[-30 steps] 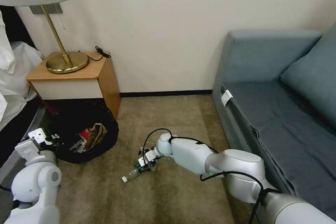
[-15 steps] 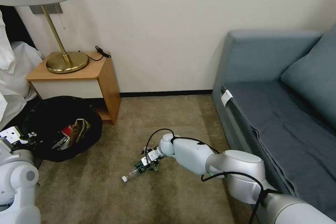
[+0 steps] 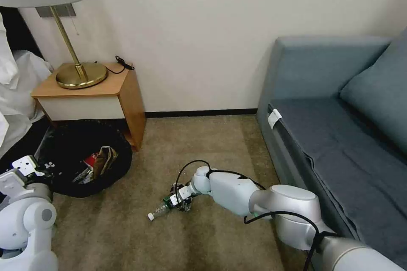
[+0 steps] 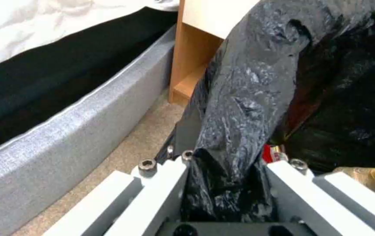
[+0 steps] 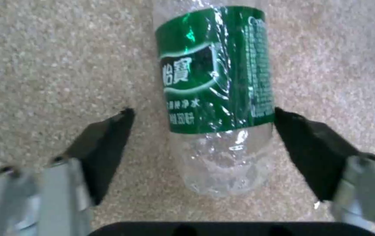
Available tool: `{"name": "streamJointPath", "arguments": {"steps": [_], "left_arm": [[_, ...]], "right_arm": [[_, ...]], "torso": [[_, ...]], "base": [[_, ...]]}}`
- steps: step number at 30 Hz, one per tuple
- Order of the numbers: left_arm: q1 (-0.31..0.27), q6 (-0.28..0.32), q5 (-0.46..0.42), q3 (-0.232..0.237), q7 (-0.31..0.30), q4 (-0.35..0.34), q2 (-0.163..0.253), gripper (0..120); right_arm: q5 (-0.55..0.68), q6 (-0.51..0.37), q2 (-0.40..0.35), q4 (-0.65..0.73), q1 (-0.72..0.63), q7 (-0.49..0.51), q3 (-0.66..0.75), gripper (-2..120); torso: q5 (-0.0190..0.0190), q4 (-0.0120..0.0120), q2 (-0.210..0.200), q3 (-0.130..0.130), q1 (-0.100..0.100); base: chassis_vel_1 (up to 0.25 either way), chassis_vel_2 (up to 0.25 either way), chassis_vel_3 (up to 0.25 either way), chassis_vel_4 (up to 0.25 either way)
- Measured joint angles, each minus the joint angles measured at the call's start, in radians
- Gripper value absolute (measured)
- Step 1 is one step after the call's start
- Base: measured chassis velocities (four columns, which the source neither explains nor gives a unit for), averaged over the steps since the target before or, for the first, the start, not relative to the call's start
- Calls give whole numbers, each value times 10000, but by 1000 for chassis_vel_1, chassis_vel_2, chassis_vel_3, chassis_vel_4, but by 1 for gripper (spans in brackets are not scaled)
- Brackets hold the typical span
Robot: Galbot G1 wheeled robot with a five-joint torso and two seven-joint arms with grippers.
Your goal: Pick up the trash bin, then pick up the garbage on the floor and place it into the trash bin.
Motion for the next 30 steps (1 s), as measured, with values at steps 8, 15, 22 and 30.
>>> {"name": "streamJointPath", "arguments": {"steps": [8,15,22,30], "left_arm": [[140,-31,28,-3,21,-75,-99,2],[186,-64,39,-23,33,-77,-116,2],[195,-66,39,-60,39,-69,-70,2],[238,-66,-41,-149,48,-23,96,2]], "right_arm": [[-46,-53,0,8,-31,148,-17,54],[-128,-68,0,7,-32,151,6,28],[-275,-69,0,-2,-18,130,197,15],[-527,-30,0,125,368,-25,810,14]], "torso": [[0,0,0,0,0],[0,0,1,0,0],[0,0,2,0,0],[0,0,2,0,0]], "base": [[0,0,0,0],[0,0,0,0],[0,0,0,0],[0,0,0,0]]}}
